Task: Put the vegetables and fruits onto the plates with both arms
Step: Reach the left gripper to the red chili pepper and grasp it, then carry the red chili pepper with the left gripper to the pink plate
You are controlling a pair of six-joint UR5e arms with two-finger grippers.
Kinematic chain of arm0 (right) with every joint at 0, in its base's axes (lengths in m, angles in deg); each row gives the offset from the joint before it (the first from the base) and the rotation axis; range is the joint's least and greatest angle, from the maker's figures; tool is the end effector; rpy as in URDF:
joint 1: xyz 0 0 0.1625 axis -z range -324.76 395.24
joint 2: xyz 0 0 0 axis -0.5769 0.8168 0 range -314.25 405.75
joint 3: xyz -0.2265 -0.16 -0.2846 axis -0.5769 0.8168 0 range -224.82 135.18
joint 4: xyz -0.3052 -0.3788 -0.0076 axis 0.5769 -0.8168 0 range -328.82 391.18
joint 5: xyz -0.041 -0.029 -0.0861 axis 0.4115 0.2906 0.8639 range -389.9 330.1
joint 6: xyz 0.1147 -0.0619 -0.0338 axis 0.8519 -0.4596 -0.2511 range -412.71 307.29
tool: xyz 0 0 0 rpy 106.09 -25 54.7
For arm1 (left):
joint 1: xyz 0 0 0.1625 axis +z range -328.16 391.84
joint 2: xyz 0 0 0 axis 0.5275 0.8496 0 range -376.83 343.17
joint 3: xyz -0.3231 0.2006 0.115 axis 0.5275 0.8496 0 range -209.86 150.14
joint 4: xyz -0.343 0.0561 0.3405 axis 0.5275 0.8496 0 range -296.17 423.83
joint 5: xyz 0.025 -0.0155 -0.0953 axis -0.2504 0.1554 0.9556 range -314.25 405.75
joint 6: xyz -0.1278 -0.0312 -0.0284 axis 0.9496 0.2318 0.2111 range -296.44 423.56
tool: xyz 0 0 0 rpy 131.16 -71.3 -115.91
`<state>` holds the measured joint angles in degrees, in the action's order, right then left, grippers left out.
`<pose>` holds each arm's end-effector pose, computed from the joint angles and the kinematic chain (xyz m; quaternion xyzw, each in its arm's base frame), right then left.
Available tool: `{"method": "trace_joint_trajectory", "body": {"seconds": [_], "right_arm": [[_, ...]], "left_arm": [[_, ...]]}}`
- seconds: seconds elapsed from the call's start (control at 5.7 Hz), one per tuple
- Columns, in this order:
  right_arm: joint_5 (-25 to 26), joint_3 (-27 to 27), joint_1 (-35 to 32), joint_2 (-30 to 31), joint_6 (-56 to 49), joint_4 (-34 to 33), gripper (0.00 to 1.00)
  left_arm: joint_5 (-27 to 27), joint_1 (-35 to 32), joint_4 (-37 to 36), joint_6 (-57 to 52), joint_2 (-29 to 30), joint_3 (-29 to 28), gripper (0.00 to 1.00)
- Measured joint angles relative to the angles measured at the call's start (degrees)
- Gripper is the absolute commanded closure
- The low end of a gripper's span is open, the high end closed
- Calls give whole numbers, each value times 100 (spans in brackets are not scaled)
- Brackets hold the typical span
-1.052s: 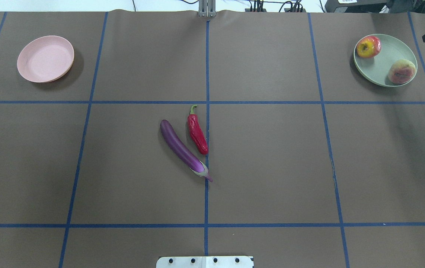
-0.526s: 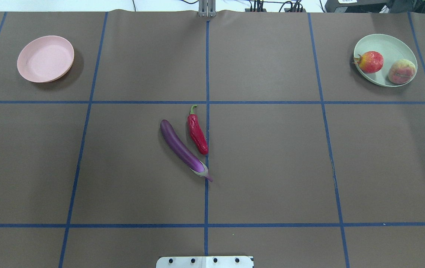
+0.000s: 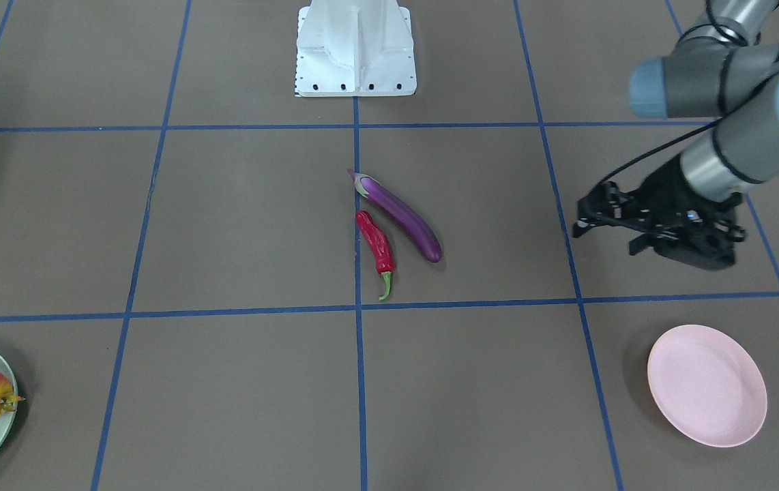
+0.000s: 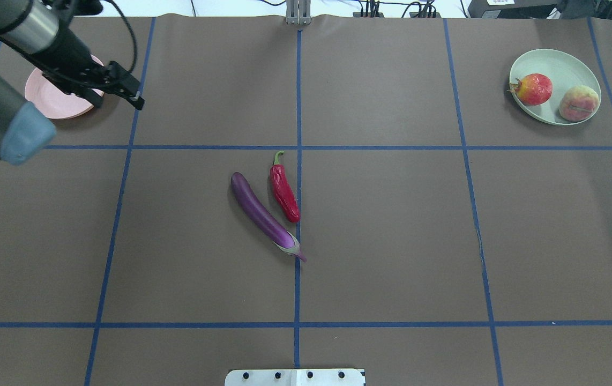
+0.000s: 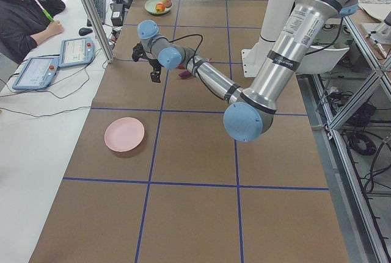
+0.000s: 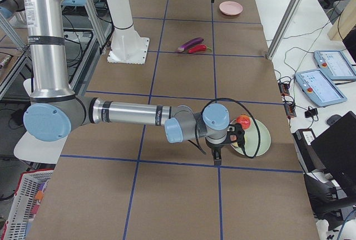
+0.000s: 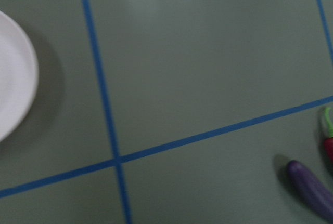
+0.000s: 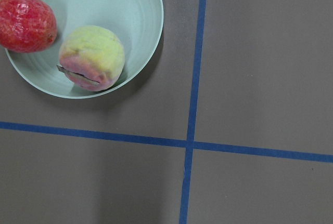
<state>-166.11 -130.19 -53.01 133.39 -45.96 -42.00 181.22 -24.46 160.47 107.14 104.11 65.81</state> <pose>0.0177 -0.6045 0.6432 0.0873 -0.3968 -0.0100 0.9137 0.3669 -0.6173 0.2247 0.0411 0.4929 0.0682 0.8665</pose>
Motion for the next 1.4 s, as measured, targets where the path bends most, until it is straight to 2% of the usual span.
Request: {"method": "trace_joint_trajectory", "body": {"seconds": [0.18, 0.53, 0.7, 0.88, 1.05, 1.23, 1.4], "right_arm": [[7, -6, 0, 14, 2, 6, 0], [5, -12, 0, 23, 2, 14, 0], [0, -14, 0, 24, 3, 17, 0], [-2, -14, 0, 23, 2, 18, 0], [-5, -14, 0, 16, 2, 16, 0], [-9, -14, 0, 7, 3, 15, 0], [-11, -14, 3, -2, 2, 15, 0]], "left_arm": [[-673, 692, -8, 1155, 499, -175, 0], [-1963, 1777, 19, 2990, 1714, -1372, 0], [-2551, 2149, 32, 3515, 2087, -1890, 13], [-2896, 2371, 26, 3707, 2212, -2129, 32], [-3022, 2459, 12, 3741, 2232, -2242, 51], [-3059, 2502, 1, 3729, 2235, -2354, 100], [-3067, 2516, -8, 3710, 2237, -2431, 100]]}}
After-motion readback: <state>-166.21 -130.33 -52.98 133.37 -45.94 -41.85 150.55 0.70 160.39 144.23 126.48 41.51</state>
